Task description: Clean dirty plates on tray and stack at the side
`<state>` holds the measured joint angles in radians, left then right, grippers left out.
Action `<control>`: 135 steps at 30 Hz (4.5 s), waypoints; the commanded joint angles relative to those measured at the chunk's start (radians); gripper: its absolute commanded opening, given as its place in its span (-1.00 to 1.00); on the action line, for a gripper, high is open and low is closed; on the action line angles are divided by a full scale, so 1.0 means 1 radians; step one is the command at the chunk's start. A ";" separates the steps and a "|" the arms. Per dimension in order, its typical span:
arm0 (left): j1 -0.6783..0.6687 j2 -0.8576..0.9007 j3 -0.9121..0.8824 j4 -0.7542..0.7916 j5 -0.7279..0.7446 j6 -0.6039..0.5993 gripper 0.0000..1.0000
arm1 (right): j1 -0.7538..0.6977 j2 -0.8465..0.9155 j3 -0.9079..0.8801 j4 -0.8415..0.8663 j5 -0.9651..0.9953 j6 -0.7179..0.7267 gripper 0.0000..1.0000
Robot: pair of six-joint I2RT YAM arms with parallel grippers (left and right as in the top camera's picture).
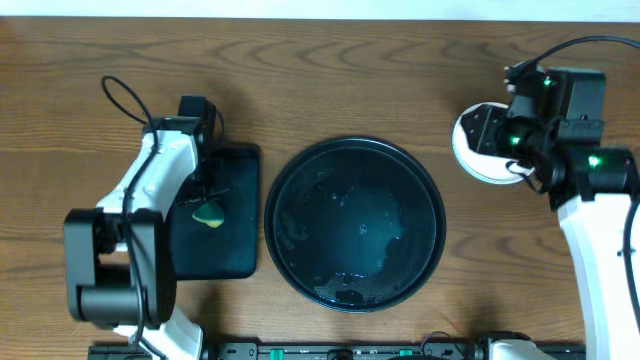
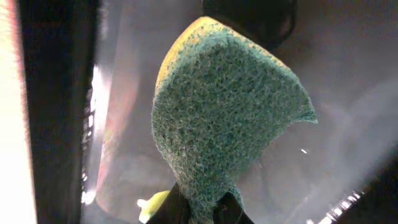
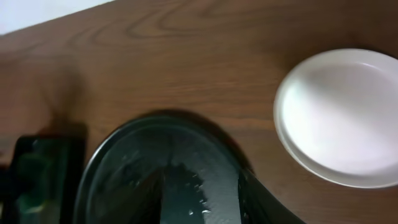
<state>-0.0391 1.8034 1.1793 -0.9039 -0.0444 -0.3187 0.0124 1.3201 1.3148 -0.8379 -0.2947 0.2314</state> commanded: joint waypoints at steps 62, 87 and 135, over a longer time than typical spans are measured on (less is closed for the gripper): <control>-0.019 -1.405 0.018 -0.219 -0.020 0.090 0.60 | 0.146 -0.072 0.011 -0.057 0.343 -0.233 0.99; -0.019 -1.405 0.016 -0.213 -0.055 0.109 0.60 | 0.146 -0.072 0.011 -0.057 0.343 -0.233 0.98; 0.108 -1.802 -1.175 1.294 0.041 0.079 0.61 | 0.146 -0.072 0.011 -0.057 0.343 -0.233 0.98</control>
<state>0.0639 0.0090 0.0063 0.4488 0.0006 -0.2146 0.1509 1.2572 1.3148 -0.8951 0.0414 0.0101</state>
